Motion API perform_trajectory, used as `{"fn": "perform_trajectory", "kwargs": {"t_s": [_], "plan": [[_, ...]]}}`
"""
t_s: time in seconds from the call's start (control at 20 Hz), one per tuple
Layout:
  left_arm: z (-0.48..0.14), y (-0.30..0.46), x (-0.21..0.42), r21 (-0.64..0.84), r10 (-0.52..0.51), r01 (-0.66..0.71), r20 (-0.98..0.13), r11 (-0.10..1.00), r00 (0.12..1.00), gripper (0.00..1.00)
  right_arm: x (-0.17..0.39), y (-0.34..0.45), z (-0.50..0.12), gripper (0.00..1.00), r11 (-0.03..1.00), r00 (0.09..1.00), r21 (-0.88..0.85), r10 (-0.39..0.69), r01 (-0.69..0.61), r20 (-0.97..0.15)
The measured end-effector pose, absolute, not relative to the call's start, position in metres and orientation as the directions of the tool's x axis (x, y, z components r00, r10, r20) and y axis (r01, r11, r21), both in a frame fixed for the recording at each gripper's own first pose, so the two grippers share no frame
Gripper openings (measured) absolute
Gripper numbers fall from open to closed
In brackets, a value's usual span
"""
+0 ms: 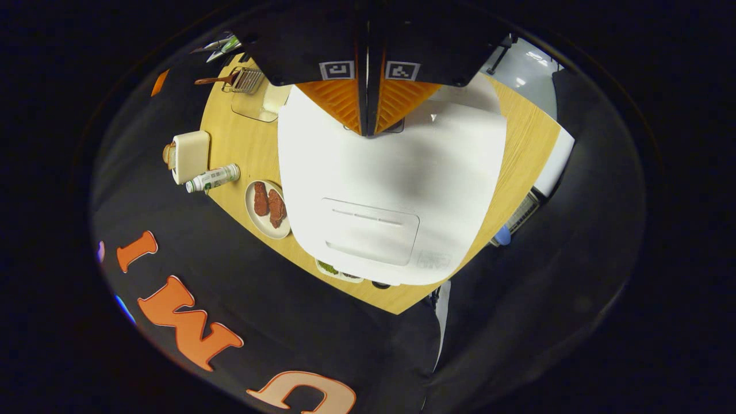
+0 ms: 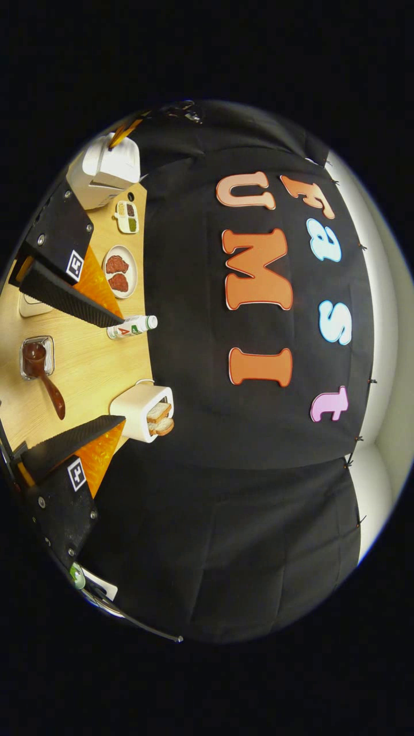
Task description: Close the left gripper, press the button to open the rice cooker; take a wooden spoon from the chopstick holder with the right hand, scoop a spoonful of rice and pour it into the rice cooker, then put the wooden spoon back into the chopstick holder.
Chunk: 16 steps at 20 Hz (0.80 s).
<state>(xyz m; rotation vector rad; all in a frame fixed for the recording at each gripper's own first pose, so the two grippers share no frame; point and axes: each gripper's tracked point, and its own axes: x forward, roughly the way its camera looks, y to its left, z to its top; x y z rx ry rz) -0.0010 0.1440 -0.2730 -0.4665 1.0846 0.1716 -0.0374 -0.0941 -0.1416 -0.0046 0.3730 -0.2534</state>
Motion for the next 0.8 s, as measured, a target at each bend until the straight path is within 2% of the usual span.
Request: {"fn": "perform_trajectory", "kwargs": {"t_s": [0.25,0.45,0.55,0.65,0.8], "plan": [[-0.207,0.154,0.028,-0.201,0.024,-0.254,-0.739,0.946,0.673,0.06,-0.042,-0.104,-0.167,0.95,0.965,0.874,-0.041,-0.251,0.258,-0.417],[-0.167,0.165,0.054,-0.115,0.116,-0.229,-0.600,0.967,0.792,0.06,-0.049,-0.112,-0.196,0.95,0.963,0.841,-0.045,-0.254,0.265,-0.477],[-0.149,0.177,0.065,-0.049,0.180,-0.242,-0.530,0.969,0.828,0.08,-0.051,-0.115,-0.208,0.96,0.964,0.824,-0.031,-0.243,0.265,-0.512],[-0.126,0.179,0.064,-0.003,0.225,-0.257,-0.474,0.966,0.851,0.06,-0.057,-0.119,-0.219,0.96,0.963,0.808,-0.017,-0.234,0.268,-0.540],[-0.106,0.162,0.058,0.004,0.218,-0.238,-0.417,0.971,0.882,0.06,-0.066,-0.124,-0.232,0.96,0.960,0.789,-0.003,-0.231,0.278,-0.570]]}}
